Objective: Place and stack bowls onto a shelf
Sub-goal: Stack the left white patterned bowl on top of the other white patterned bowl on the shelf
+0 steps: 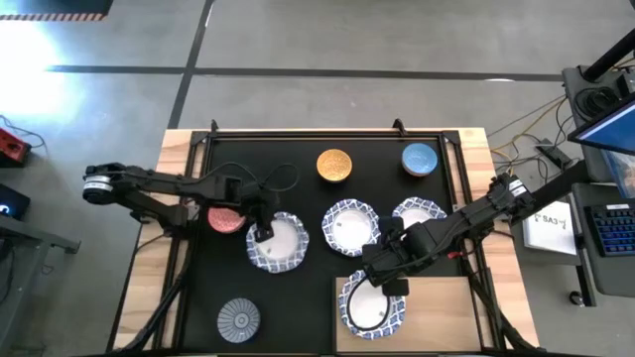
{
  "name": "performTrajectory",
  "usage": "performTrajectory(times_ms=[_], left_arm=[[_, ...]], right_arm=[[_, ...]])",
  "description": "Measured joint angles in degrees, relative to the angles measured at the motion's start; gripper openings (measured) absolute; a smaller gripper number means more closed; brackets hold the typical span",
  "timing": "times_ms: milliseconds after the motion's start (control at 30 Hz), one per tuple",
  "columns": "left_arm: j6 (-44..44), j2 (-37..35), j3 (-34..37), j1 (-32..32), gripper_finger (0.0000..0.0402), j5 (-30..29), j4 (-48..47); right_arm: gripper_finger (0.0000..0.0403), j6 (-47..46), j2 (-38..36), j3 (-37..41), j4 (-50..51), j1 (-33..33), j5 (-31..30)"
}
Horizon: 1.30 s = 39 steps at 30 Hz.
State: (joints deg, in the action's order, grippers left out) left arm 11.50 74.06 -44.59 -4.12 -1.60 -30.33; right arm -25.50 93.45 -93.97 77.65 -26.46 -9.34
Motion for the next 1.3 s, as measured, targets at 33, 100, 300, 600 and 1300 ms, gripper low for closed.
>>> performTrajectory(times_ms=[33, 100, 300, 600, 1300], left_arm=[[-0.7, 0.0, -1.0, -0.1, 0.0002, -1.6, -0.3], [-1.5, 0.0, -2.6, -0.3, 0.0002, -6.6, -0.5], [-2.9, 0.0, -6.4, -1.0, 0.0001, -17.0, 2.7], [-6.3, 0.0, -11.4, -1.0, 0.0001, -17.6, 8.7], [-9.2, 0.0, -13.6, -1.0, 0.0001, -20.5, 22.2]], right_arm=[[0.0166, -0.5, 0.0, 0.0, 0.0, 0.0, -1.0], [0.0166, -1.2, 0.0, -0.2, 0.0, 0.0, -4.1], [0.0166, -7.7, -1.7, -0.5, -0.2, 2.0, -13.6], [0.0167, -13.4, -6.0, -0.5, -6.2, 6.6, -23.7], [0.0167, -7.5, -7.2, -0.5, -17.8, 21.4, -22.7]])
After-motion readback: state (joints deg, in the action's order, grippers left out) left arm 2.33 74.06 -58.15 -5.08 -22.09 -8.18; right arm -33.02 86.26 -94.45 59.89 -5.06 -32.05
